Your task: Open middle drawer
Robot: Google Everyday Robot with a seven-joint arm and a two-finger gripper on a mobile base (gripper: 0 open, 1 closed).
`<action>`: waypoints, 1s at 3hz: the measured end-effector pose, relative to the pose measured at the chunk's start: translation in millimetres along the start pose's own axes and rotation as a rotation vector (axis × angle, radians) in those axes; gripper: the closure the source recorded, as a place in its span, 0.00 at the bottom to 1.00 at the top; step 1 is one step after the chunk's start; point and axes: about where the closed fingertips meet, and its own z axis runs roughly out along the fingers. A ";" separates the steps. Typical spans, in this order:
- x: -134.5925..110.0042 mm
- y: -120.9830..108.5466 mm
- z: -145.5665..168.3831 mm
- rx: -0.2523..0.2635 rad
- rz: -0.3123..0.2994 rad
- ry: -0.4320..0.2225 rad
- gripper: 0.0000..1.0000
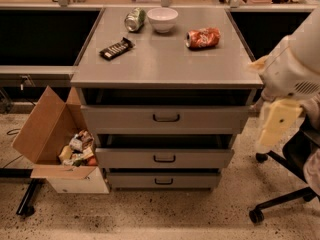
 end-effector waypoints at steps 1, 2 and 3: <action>11.9 18.7 79.7 -0.097 -0.027 -0.013 0.00; 11.9 18.7 79.9 -0.097 -0.027 -0.013 0.00; 11.5 25.9 117.3 -0.122 -0.025 0.019 0.00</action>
Offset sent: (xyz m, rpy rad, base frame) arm 0.0017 0.0056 -0.0686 0.0155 0.0695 0.0448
